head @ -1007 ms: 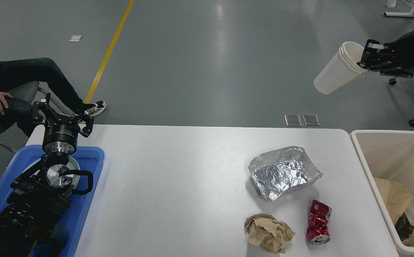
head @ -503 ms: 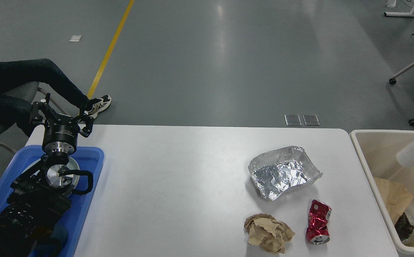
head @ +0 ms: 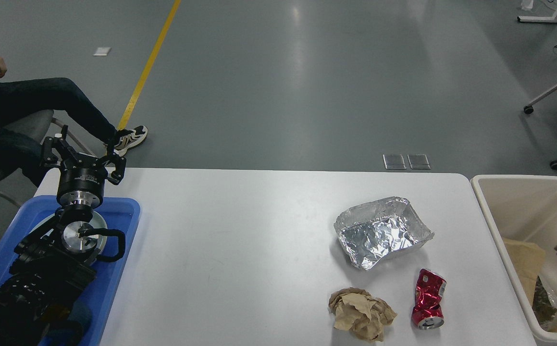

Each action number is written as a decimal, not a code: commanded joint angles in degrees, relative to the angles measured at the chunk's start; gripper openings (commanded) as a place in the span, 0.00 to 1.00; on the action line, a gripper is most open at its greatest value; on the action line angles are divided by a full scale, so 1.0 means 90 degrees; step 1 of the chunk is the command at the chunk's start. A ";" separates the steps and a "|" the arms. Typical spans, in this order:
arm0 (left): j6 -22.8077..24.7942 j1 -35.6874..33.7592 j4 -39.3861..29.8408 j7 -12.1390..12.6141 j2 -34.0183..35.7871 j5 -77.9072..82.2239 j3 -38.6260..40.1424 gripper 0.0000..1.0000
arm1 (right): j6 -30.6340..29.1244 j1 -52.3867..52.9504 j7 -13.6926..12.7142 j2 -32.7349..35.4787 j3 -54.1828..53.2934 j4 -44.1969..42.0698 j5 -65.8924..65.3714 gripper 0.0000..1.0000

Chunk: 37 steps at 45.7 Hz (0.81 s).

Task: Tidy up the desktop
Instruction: 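Reach the right gripper down and grasp the crumpled foil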

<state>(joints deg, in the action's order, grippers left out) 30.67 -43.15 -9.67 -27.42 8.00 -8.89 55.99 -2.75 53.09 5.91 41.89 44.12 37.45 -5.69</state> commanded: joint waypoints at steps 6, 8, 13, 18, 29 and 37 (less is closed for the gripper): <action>0.0000 0.0000 0.0000 0.0000 0.0000 0.0001 0.0000 0.96 | -0.0085 0.1540 -0.0042 -0.0269 0.0371 0.0906 -0.0090 1.00; 0.0000 0.0000 0.0000 0.0000 0.0000 0.0001 0.0000 0.96 | -0.0095 0.2009 -0.0052 -0.0386 0.0614 0.1209 -0.0090 1.00; 0.0000 0.0000 0.0000 0.0000 0.0000 0.0001 0.0000 0.96 | -0.0085 0.3220 -0.0052 -0.1010 0.1512 0.2058 -0.0052 1.00; 0.0000 0.0000 0.0000 0.0000 0.0000 0.0001 0.0000 0.96 | -0.0153 0.4538 -0.0052 -0.1879 0.2440 0.2878 -0.0032 1.00; 0.0000 0.0000 0.0000 0.0000 0.0000 0.0001 0.0000 0.96 | -0.3402 0.6200 0.0007 -0.2672 0.2472 0.3359 0.0134 1.00; 0.0000 0.0000 0.0000 0.0000 0.0000 0.0001 0.0000 0.96 | -0.4031 0.5831 0.0007 -0.2632 0.2022 0.3261 0.0583 1.00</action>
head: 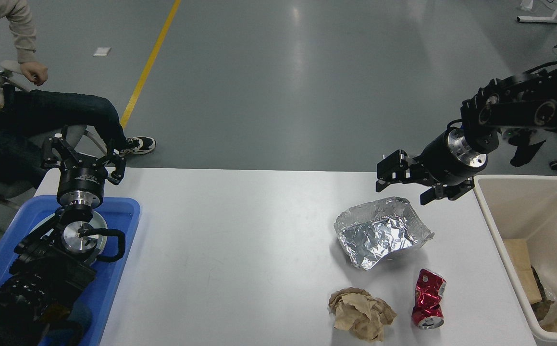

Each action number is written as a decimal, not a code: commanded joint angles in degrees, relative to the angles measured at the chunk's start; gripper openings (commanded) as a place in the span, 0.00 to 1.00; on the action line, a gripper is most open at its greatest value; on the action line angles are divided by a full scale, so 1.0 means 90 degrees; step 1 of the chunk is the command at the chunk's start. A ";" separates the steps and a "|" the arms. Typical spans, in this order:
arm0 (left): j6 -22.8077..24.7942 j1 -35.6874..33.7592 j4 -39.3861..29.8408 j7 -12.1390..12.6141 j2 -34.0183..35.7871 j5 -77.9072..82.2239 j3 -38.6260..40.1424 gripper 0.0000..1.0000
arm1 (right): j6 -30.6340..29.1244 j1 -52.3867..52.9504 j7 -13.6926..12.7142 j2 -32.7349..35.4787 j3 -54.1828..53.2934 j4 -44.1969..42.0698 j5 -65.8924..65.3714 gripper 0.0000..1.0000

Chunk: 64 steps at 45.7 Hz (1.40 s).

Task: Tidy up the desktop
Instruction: 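Reach the right gripper down and grasp the crumpled foil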

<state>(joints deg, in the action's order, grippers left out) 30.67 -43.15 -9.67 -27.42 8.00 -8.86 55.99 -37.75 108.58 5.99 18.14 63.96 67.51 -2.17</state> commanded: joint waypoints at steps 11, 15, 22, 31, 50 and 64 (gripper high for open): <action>0.0000 0.0000 0.0000 0.0000 0.0000 -0.0002 0.0000 0.96 | 0.1283 -0.2443 -0.0031 -0.0024 -0.0935 -0.0606 0.0202 1.00; 0.0000 0.0000 0.0000 0.0000 0.0000 -0.0002 0.0000 0.96 | 0.1860 -0.3079 -0.0031 -0.0043 -0.1198 -0.0841 0.0202 1.00; 0.0000 0.0000 0.0000 0.0000 0.0000 -0.0002 0.0000 0.96 | 0.2622 -0.3773 -0.0031 -0.0170 -0.1355 -0.1261 0.0202 0.98; 0.0000 0.0000 0.0000 0.0000 0.0000 -0.0002 0.0000 0.96 | 0.3374 -0.4124 -0.0050 -0.0258 -0.1336 -0.1388 0.0192 0.78; 0.0000 0.0000 0.0000 0.0000 0.0000 -0.0002 0.0000 0.96 | 0.3501 -0.4359 -0.0050 -0.0268 -0.1326 -0.1652 0.0143 0.74; 0.0000 0.0000 0.0000 0.0000 0.0000 -0.0002 0.0000 0.96 | 0.3511 -0.4701 -0.0070 -0.0522 -0.1336 -0.2306 0.0192 0.42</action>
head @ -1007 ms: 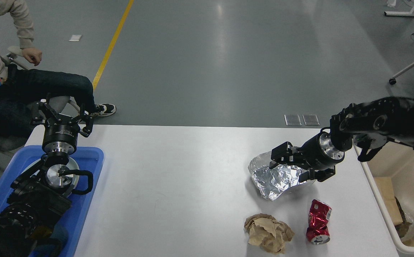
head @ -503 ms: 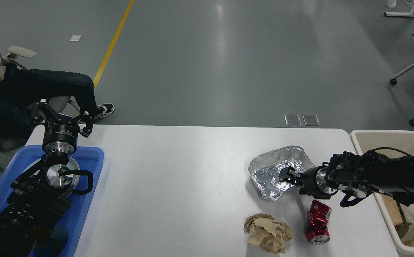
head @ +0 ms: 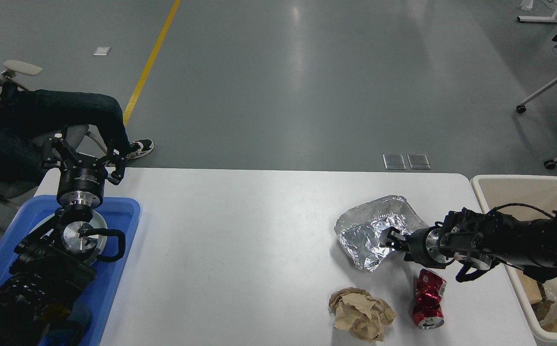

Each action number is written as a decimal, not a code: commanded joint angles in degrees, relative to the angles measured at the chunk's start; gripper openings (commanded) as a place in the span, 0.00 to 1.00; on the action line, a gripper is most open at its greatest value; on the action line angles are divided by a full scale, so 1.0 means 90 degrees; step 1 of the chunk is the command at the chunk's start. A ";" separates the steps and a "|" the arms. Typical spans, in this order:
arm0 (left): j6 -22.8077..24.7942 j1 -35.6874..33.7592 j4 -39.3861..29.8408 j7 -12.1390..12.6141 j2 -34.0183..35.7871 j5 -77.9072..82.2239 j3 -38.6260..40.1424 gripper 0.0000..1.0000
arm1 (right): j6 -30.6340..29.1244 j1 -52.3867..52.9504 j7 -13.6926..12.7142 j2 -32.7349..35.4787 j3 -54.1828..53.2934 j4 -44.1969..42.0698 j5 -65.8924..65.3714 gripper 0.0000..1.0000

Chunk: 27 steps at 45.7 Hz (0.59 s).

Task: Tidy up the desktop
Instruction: 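Reach the right gripper down and grasp the crumpled foil, then lift the foil and drop it into the white bin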

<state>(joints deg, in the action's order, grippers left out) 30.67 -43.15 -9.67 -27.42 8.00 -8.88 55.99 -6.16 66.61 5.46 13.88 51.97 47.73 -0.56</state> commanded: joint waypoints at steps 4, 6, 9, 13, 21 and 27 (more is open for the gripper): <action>0.0000 0.0000 0.0000 0.0000 0.0000 0.0001 0.0000 0.96 | -0.0009 -0.0018 -0.0030 -0.0057 -0.0003 -0.0079 0.0014 0.22; 0.0000 0.0000 0.0000 0.0000 0.0000 0.0001 0.0000 0.96 | -0.0057 0.0011 -0.0050 -0.0057 -0.0013 -0.0040 0.0014 0.09; 0.0000 0.0000 0.0000 0.0000 0.0000 0.0001 0.0000 0.96 | -0.0116 0.0060 -0.0059 -0.0057 -0.0013 -0.0020 0.0014 0.00; 0.0000 0.0000 0.0000 0.0000 0.0000 0.0001 0.0000 0.96 | -0.0175 0.0138 -0.0069 -0.0057 -0.0013 0.0116 0.0014 0.00; 0.0000 0.0000 0.0000 0.0000 0.0000 0.0001 0.0000 0.96 | -0.0399 0.0675 -0.0059 0.0206 -0.0022 0.0478 0.0014 0.00; 0.0000 0.0000 0.0000 0.0000 0.0000 0.0001 0.0000 0.96 | -0.0672 0.1514 -0.0059 0.0791 -0.0003 0.1083 0.0014 0.00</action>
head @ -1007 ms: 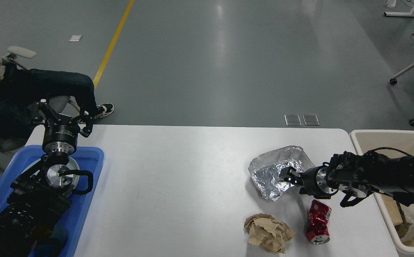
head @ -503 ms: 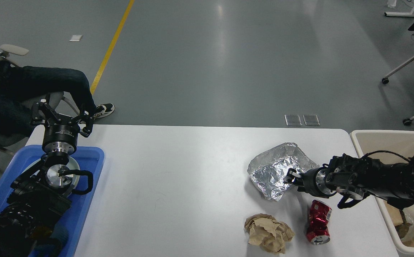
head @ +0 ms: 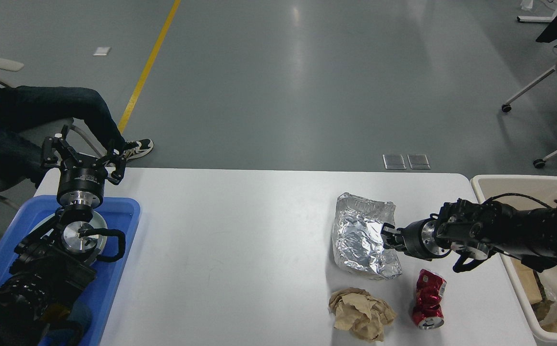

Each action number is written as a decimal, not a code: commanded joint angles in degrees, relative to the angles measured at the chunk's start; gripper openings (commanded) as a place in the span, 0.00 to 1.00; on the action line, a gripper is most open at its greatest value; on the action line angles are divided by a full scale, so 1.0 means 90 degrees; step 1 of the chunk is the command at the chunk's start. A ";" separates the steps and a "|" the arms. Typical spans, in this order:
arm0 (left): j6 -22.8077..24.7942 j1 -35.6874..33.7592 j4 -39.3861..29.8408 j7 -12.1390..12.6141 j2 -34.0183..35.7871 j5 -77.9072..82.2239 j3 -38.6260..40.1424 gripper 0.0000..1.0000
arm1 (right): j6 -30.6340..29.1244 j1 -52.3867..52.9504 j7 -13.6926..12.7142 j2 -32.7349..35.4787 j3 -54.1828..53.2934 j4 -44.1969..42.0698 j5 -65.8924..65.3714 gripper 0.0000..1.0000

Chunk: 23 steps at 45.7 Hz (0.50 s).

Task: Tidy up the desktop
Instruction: 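Lift the foil and drop it into the white bin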

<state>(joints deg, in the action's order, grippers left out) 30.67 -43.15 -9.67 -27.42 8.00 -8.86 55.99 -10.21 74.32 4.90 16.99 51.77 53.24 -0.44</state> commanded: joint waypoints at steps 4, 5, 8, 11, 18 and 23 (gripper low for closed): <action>0.0000 0.0000 0.0000 0.0000 0.0000 -0.0002 0.0000 0.96 | -0.0486 0.1359 0.0003 0.0865 0.0088 0.0841 0.0000 0.00; 0.0000 0.0000 0.0000 0.0000 0.0000 -0.0002 0.0000 0.96 | -0.0565 0.1555 0.0003 0.0972 0.0127 0.0919 0.0000 0.00; 0.0000 0.0000 0.0000 0.0000 0.0000 -0.0002 0.0000 0.96 | -0.0867 0.2150 0.0003 0.1246 0.0234 0.1095 -0.0010 0.00; 0.0000 0.0000 0.0000 0.0000 0.0000 -0.0002 0.0000 0.96 | -0.1141 0.2736 0.0003 0.1403 0.0449 0.1135 -0.0010 0.00; 0.0000 0.0000 0.0000 0.0000 0.0000 -0.0002 0.0000 0.96 | -0.1698 0.3870 0.0012 0.1676 0.0869 0.1135 0.0000 0.00; 0.0000 0.0000 0.0000 0.0000 0.0000 -0.0002 0.0000 0.96 | -0.1562 0.4018 0.0012 0.1823 0.1093 0.0960 0.0000 0.00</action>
<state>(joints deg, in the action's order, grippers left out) 30.67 -43.15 -9.67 -27.42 8.00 -8.89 55.99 -24.84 108.53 5.02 32.08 59.43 63.39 -0.46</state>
